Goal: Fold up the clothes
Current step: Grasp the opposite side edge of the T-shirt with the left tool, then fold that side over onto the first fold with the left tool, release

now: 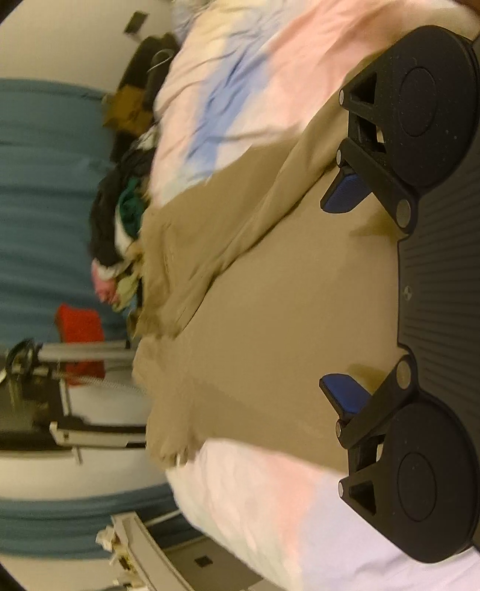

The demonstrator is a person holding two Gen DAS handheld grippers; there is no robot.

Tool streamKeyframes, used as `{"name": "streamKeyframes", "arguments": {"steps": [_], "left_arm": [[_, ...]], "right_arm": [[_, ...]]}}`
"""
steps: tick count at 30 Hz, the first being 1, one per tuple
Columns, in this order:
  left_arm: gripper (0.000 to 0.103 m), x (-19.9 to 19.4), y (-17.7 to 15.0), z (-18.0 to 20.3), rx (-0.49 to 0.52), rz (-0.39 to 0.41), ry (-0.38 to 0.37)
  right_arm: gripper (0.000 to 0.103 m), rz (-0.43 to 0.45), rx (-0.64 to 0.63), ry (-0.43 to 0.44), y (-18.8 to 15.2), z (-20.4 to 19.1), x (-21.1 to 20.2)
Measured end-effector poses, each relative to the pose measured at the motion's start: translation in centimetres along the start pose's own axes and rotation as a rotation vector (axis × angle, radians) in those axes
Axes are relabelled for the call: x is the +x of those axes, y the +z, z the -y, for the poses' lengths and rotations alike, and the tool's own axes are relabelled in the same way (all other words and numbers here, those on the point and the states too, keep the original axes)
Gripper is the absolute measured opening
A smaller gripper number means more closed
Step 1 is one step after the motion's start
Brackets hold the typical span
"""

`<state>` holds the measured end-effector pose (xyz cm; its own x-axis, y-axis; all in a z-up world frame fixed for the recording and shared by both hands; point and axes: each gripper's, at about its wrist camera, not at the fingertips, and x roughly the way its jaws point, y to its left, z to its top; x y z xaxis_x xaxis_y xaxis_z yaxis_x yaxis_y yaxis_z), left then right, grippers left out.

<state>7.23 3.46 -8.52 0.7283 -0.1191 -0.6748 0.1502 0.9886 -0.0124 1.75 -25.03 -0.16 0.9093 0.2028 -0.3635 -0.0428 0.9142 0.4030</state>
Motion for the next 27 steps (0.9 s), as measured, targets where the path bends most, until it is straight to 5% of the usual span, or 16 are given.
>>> {"name": "streamKeyframes", "arguments": {"steps": [5,12,16,18,19,21,23,27], "left_arm": [[0.087,-1.0,-0.9,5.8,0.032,-0.024,-0.092],[0.065,-0.2,-2.4,14.3,0.046,-0.116,-0.352],[0.059,1.9,-3.9,17.3,0.1,-0.168,-0.37],[0.048,3.2,-4.8,18.4,0.123,-0.201,-0.37],[0.042,3.6,-5.2,18.7,0.146,-0.2,-0.363],[0.013,3.5,-5.6,18.3,0.174,-0.182,-0.359],[0.004,2.1,-4.9,16.7,0.14,-0.168,-0.393],[0.004,-0.6,-3.7,13.4,0.071,-0.141,-0.461]], "right_arm": [[0.086,0.072,0.105,-0.074,0.8,4.5,-1.5],[0.086,0.127,0.151,-0.086,1.3,8.1,-2.5],[0.086,0.106,0.172,-0.059,0.9,9.0,-2.0],[0.086,0.083,0.178,-0.057,0.7,9.1,-1.3],[0.086,0.072,0.179,-0.059,0.6,9.2,-1.1],[0.086,0.051,0.177,-0.069,0.5,9.3,-0.6],[0.086,0.04,0.187,-0.06,0.4,9.6,-0.6],[0.086,0.044,0.212,-0.038,0.4,9.9,-0.9]]}}
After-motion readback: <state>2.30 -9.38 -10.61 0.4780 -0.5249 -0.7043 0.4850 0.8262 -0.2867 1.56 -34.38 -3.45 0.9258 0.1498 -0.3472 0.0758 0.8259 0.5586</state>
